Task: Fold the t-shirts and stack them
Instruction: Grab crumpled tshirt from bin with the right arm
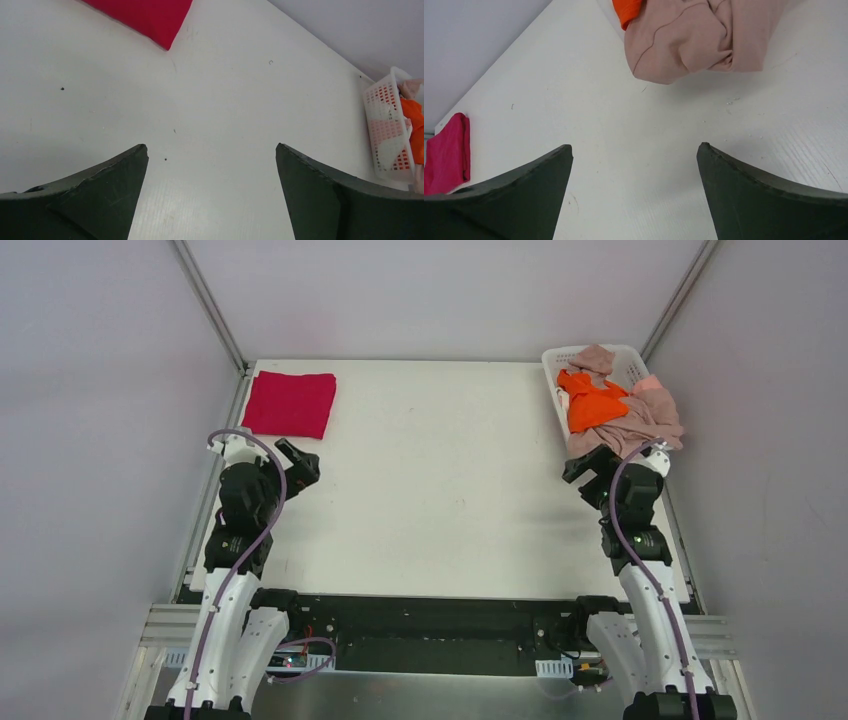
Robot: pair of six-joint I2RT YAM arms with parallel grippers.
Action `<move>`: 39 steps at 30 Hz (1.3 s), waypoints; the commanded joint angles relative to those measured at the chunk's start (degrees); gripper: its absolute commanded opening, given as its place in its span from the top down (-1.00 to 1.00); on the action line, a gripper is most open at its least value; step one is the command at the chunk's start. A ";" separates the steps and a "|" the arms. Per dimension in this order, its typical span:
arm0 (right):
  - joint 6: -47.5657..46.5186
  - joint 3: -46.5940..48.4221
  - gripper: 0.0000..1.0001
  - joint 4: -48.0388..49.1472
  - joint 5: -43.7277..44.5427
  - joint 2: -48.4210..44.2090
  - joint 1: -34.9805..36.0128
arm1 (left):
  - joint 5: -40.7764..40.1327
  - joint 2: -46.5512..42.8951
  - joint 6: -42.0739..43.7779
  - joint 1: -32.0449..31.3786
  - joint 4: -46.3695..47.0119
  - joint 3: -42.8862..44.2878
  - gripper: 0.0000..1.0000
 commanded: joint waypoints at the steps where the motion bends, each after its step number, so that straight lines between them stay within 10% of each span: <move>1: 2.92 7.23 -0.98 -4.40 4.51 0.83 -0.05 | 4.49 -0.40 -1.53 0.14 -1.05 0.94 -0.99; 28: -7.88 70.22 -0.98 -26.77 19.46 60.30 -2.63 | -0.58 4.57 -0.52 0.09 -3.69 1.36 -0.99; 39: -6.08 79.77 -0.98 -27.64 15.34 76.32 -4.46 | -2.41 6.22 -0.37 0.14 -3.71 0.77 -0.99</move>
